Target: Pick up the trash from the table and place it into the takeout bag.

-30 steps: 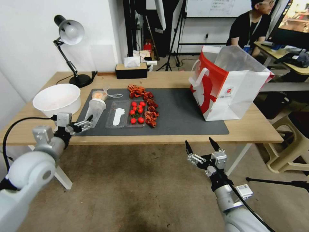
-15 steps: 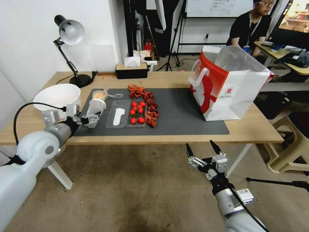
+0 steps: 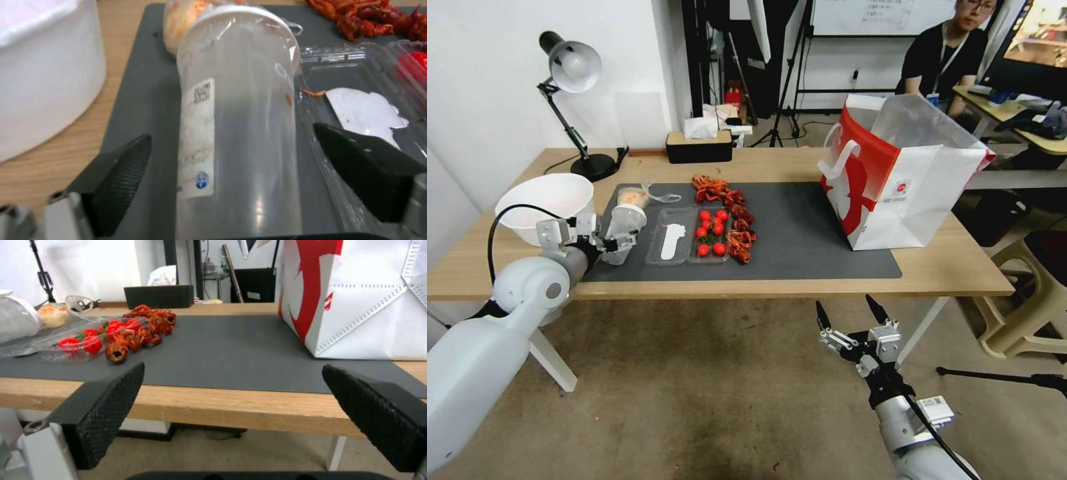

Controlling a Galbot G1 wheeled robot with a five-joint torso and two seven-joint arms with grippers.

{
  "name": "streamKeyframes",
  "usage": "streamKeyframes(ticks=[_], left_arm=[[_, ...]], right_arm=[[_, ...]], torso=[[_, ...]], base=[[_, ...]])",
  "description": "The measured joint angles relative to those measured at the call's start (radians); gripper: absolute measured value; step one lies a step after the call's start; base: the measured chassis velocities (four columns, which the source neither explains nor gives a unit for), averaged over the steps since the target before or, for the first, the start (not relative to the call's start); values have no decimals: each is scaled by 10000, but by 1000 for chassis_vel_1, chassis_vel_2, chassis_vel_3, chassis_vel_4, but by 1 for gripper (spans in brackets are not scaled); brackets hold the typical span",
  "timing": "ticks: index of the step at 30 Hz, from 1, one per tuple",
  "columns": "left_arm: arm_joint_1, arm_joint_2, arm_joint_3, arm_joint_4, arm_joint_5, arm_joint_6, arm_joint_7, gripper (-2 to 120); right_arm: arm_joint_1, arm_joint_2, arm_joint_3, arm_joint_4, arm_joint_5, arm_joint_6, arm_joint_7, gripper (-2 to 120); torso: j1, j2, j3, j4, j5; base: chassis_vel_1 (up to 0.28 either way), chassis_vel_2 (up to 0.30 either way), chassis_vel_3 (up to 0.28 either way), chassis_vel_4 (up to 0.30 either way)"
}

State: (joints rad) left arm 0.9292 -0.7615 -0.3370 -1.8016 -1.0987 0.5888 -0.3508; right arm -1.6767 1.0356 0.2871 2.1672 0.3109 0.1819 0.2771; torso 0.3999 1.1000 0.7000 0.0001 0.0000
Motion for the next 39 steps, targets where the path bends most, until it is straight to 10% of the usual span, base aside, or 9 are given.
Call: streamKeyframes(ticks=[17,30,39], left_arm=[[21,52,-46,-195,-593,-191,81,29],[-377,381,51,-890,-598,-1458,1352,4],[-2592,488,1843,-1155,-927,-2440,2321,3]], right_arm=[[-123,75,15,56,-100,8,26,100],[-277,250,83,152,-208,35,23,100],[-615,442,372,280,-336,25,6,100]], torso=[[0,0,0,-1,0],[0,0,0,-1,-1],[0,0,-1,-1,1]], base=[[0,0,0,0],[0,0,0,0],[0,0,0,0]])
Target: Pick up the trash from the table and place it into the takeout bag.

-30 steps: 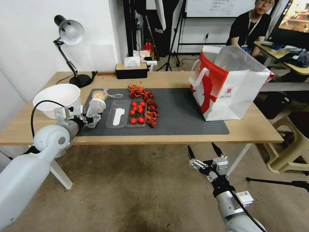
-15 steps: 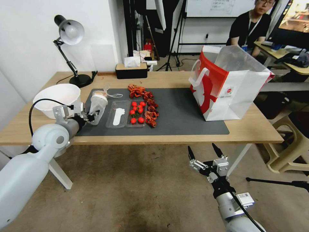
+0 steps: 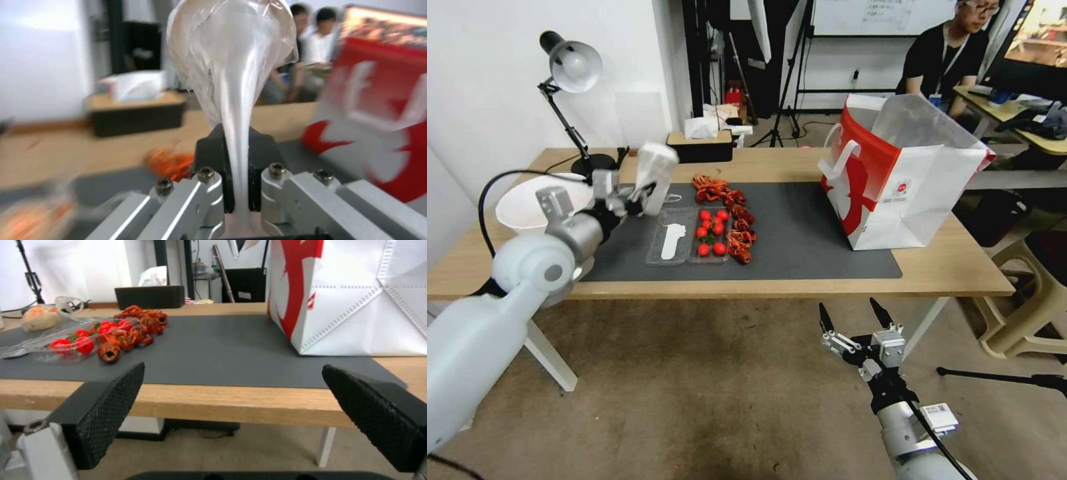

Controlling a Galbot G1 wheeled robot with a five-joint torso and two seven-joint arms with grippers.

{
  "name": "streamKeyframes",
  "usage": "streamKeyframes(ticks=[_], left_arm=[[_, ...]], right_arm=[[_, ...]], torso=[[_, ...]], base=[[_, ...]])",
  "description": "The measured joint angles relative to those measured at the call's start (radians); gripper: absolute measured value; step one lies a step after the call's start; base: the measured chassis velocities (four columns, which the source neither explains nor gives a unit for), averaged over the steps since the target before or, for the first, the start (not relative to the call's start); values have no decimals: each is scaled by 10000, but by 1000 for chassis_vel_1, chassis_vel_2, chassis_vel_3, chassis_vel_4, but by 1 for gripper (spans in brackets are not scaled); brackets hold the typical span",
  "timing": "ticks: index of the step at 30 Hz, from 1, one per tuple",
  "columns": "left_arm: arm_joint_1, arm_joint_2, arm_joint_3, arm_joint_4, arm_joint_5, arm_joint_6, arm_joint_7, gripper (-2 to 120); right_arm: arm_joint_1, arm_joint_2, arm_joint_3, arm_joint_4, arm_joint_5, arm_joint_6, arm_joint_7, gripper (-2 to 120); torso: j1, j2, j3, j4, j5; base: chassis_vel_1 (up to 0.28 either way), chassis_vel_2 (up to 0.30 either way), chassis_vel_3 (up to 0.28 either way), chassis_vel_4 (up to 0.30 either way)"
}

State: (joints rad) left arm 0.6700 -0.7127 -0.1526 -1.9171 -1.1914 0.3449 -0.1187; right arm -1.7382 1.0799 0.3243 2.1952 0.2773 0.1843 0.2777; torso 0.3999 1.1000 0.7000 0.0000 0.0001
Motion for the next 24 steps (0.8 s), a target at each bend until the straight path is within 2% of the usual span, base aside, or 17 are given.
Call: streamKeyframes(ticks=[1,2,5,6,9,10,13,14,17,18,21,22,24], left_arm=[[-474,-6,471,112,-44,-132,110,3],[-474,-6,471,112,-44,-132,110,3],[-2227,-244,2162,724,-97,-643,353,3],[-2227,-244,2162,724,-97,-643,353,3],[-4317,-976,3600,1460,-205,-785,395,3],[-4317,-976,3600,1460,-205,-785,395,3],[-5673,-1967,4723,2377,-214,-785,411,3],[-5673,-1967,4723,2377,-214,-785,411,3],[-6778,-3175,5813,3505,-72,-1066,708,3],[-6778,-3175,5813,3505,-72,-1066,708,3],[-7688,-4391,6610,4518,172,-1318,1051,3],[-7688,-4391,6610,4518,172,-1318,1051,3],[-8174,-5042,6931,5149,339,-1432,1193,3]], right_arm=[[-36,33,35,18,-21,0,-4,100],[-36,33,35,18,-21,0,-4,100],[-153,118,164,98,-68,-11,-17,100],[-153,118,164,98,-68,-11,-17,100],[-268,207,324,201,-119,-37,-31,100],[-268,207,324,201,-119,-37,-31,100],[-353,312,410,285,-189,-46,-40,100],[-353,312,410,285,-189,-46,-40,100],[-450,420,472,371,-282,-48,-68,100],[-450,420,472,371,-282,-48,-68,100],[-535,508,521,436,-366,-48,-105,100],[-535,508,521,436,-366,-48,-105,100],[-577,575,535,440,-427,-34,-128,100]], torso=[[0,0,0,-1,2],[0,0,0,-1,2],[1,0,2,-1,-4],[1,0,2,-1,-4],[1,0,1,-1,2],[1,0,1,-1,2],[1,-1,0,0,2],[1,-1,0,0,2],[1,-1,1,0,3],[1,-1,1,0,3],[1,-1,1,-2,3],[1,-1,1,-2,3],[2,-1,1,-4,6]], base=[[0,0,0,0],[0,0,0,0],[0,0,0,0],[0,0,0,0],[0,0,0,0],[0,0,0,0],[0,0,0,0],[0,0,0,0],[0,0,0,0],[0,0,0,0],[0,0,0,0],[0,0,0,0],[0,0,0,0]])
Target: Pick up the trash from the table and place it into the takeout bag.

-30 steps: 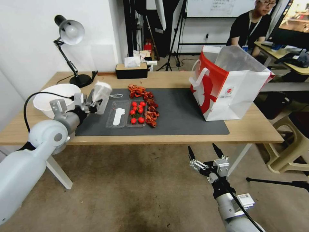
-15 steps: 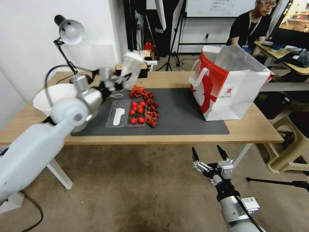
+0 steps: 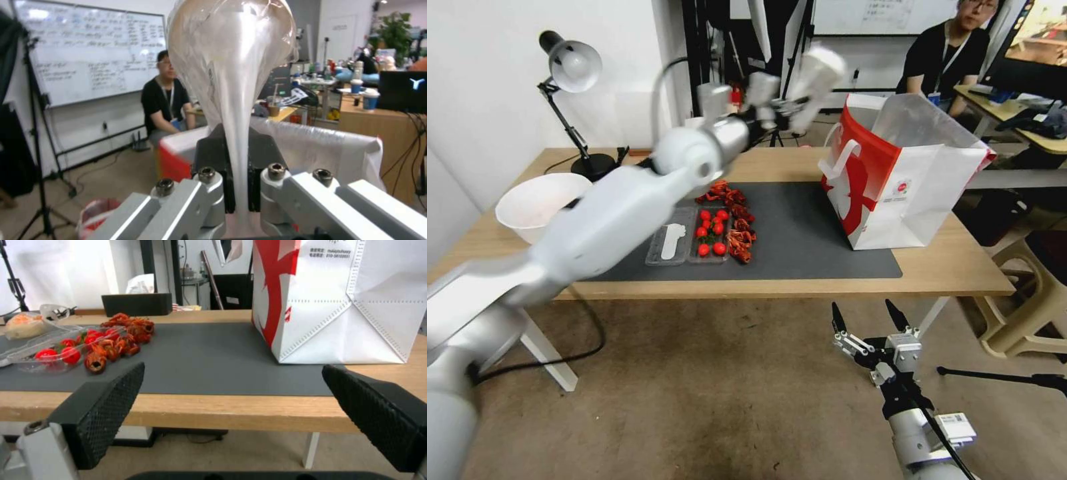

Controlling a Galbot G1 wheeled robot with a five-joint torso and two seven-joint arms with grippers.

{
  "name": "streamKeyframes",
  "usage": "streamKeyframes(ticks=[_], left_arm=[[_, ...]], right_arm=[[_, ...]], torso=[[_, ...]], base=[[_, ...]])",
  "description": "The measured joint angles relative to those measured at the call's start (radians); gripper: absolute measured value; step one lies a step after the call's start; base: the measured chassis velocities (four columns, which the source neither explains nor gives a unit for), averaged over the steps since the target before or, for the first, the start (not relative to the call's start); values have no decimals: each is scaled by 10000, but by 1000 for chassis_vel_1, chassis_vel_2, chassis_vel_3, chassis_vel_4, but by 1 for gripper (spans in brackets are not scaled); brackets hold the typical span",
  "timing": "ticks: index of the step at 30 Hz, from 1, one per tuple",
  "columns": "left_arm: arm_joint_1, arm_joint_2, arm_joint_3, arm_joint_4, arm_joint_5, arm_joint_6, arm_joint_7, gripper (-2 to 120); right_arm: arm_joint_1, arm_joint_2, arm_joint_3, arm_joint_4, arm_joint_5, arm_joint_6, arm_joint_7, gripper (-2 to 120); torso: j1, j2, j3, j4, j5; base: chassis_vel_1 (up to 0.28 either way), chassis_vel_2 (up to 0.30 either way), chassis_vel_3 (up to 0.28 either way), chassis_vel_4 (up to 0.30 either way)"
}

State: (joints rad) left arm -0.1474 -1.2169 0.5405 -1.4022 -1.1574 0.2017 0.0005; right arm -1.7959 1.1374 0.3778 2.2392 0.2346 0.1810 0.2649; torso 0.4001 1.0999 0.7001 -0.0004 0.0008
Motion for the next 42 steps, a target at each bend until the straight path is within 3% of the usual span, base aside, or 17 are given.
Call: streamKeyframes(ticks=[1,5,13,23,35,42], left_arm=[[0,0,0,0,0,0,0,3],[-639,-894,445,1244,425,-296,224,3],[-1112,-1708,703,2229,751,-547,543,3],[-1399,-2108,890,2725,917,-741,871,3],[-1638,-2893,1291,3925,1605,-1194,1363,3],[-1512,-2817,1943,3756,2189,-1631,1489,3]], right_arm=[[0,0,0,0,0,0,0,100],[-40,150,5,-1,-105,60,-42,100],[-65,252,-53,-57,-194,113,-77,100],[-67,259,-49,-66,-200,121,-85,100],[-119,287,-6,-81,-234,172,-130,100],[-118,358,42,-137,-252,193,-152,100]], torso=[[0,0,0,0,0],[0,0,0,4,-6],[0,0,0,5,-6],[0,0,-1,5,-7],[0,0,-1,4,-7],[0,0,-1,4,-8]], base=[[0,0,0,0],[0,0,0,0],[0,0,0,0],[0,0,0,0],[0,0,0,0],[0,0,0,0]])
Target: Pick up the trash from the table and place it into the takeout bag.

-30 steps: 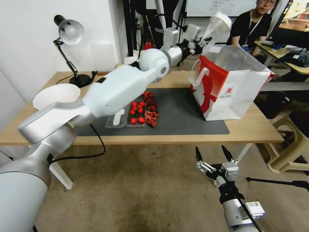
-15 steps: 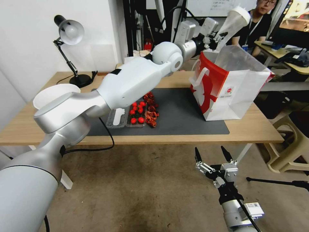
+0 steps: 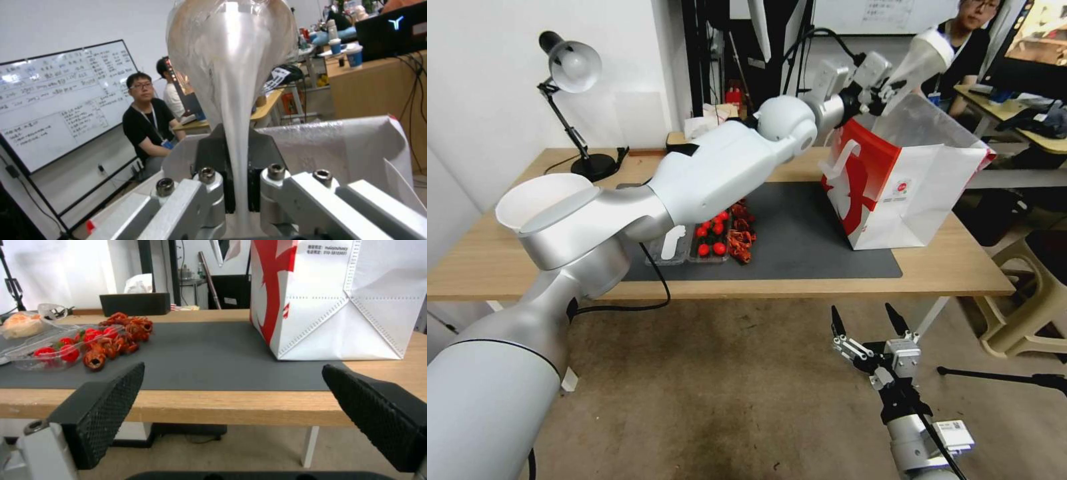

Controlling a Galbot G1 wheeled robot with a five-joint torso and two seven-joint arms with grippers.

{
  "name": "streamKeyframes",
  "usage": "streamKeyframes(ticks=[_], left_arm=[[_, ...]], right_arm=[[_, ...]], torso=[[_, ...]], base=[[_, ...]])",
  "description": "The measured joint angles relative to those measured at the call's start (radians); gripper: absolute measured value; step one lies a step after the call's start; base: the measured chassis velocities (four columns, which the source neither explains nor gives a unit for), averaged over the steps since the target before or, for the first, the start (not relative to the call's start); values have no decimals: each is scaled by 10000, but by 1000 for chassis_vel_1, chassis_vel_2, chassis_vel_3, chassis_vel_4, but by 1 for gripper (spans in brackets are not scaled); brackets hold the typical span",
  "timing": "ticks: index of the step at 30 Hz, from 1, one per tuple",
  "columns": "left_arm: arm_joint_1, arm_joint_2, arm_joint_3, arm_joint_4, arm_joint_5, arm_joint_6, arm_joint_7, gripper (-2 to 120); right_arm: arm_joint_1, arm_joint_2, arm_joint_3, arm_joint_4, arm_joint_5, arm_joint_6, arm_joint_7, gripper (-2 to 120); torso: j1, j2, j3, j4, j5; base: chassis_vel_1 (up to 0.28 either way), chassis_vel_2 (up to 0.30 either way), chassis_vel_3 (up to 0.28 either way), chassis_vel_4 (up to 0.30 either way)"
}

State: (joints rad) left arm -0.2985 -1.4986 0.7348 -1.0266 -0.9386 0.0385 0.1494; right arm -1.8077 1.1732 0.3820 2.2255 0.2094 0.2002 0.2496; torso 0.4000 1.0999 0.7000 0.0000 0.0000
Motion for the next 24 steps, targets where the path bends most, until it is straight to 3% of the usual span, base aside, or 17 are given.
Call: streamKeyframes(ticks=[17,24], left_arm=[[33,38,-281,-3,190,51,-222,65],[67,488,-443,-418,483,3,-373,89]], right_arm=[[-64,62,-63,-7,-83,46,-115,100],[-69,66,-101,3,-78,40,-116,100]], torso=[[0,2,0,0,-1],[-1,2,0,-1,-1]], base=[[0,0,0,0],[0,0,0,0]])
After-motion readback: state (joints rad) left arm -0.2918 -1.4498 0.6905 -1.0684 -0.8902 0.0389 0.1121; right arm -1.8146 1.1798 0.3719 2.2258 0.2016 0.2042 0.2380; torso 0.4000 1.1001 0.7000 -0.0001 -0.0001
